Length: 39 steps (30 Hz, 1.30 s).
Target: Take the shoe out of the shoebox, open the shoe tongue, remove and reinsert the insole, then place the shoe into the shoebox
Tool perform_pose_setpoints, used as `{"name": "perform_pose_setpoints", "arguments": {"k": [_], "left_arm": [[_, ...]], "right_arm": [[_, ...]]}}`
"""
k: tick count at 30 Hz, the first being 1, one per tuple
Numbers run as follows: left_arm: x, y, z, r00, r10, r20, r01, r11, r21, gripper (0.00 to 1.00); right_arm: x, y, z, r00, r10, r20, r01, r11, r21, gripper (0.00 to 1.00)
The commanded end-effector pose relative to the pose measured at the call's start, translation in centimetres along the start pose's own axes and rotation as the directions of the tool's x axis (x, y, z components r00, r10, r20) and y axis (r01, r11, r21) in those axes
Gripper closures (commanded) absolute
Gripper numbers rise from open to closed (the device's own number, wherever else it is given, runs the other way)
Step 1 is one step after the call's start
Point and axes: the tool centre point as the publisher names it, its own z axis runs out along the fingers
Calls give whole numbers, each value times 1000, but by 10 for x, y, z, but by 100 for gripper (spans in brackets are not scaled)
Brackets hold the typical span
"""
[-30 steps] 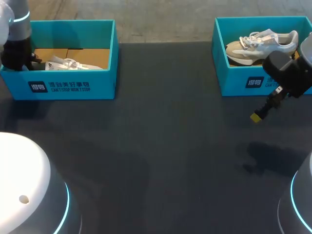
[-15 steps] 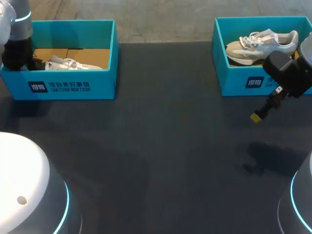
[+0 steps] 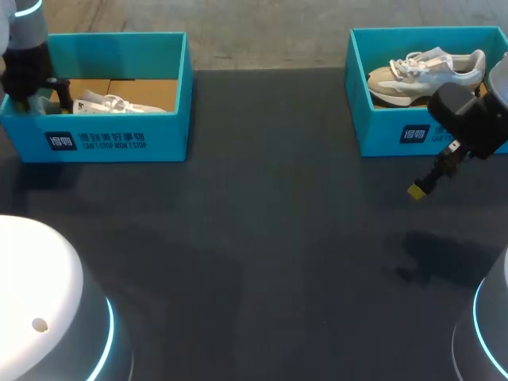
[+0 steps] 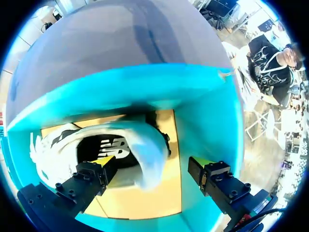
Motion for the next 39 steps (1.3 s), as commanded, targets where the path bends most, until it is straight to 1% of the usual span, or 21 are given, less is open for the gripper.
{"name": "perform_pose_setpoints", "arguments": {"k": [1, 2, 5, 9, 15, 19, 20, 22, 26, 32, 34, 36, 39], "left_arm": [[9, -6, -20, 1000, 4, 7, -4, 1000, -9, 0], [8, -5, -24, 1000, 4, 21, -3, 1000, -11, 0], [7, -4, -37, 1000, 1, 21, -1, 1000, -20, 0], [5, -2, -57, 1000, -1, 29, 2, 1000, -22, 0], [3, 2, -87, 999, -10, 35, 12, 999, -47, 0], [2, 1, -103, 999, -17, 42, 20, 997, -69, 0], [3, 0, -112, 999, -16, 39, 19, 998, -66, 0], [4, -2, -121, 999, -29, 29, 32, 995, -91, 0], [2, -3, -134, 1000, -16, 11, 17, 993, -120, 0], [-5, 5, -143, 999, -33, 44, 39, 989, -140, 0], [-9, 6, -151, 998, -41, 58, 49, 987, -152, 0], [-14, 7, -155, 998, -43, 52, 50, 987, -155, 0], [-20, 7, -161, 996, -52, 66, 60, 990, -128, 0]], "right_arm": [[0, 1, 1, 1000, 2, 1, -2, 1000, 4, 0], [0, 1, 1, 1000, 2, 1, -2, 1000, 4, 0], [0, 1, 1, 1000, 2, 1, -2, 1000, 4, 0], [0, 1, 1, 1000, 2, 1, -2, 1000, 4, 0], [0, 1, 1, 1000, 2, 1, -2, 1000, 4, 0], [0, 1, 1, 1000, 2, 1, -2, 1000, 4, 0], [0, 1, 1, 1000, 2, 1, -2, 1000, 4, 0], [0, 1, 1, 1000, 2, 1, -2, 1000, 4, 0], [0, 1, 1, 1000, 2, 1, -2, 1000, 4, 0], [0, 1, 1, 1000, 2, 1, -2, 1000, 4, 0], [0, 1, 1, 1000, 2, 1, -2, 1000, 4, 0], [-13, 6, -3, 999, -20, 27, 19, 999, 35, 0], [-41, 12, -9, 997, 1, 71, -6, 997, 73, 0]]}}
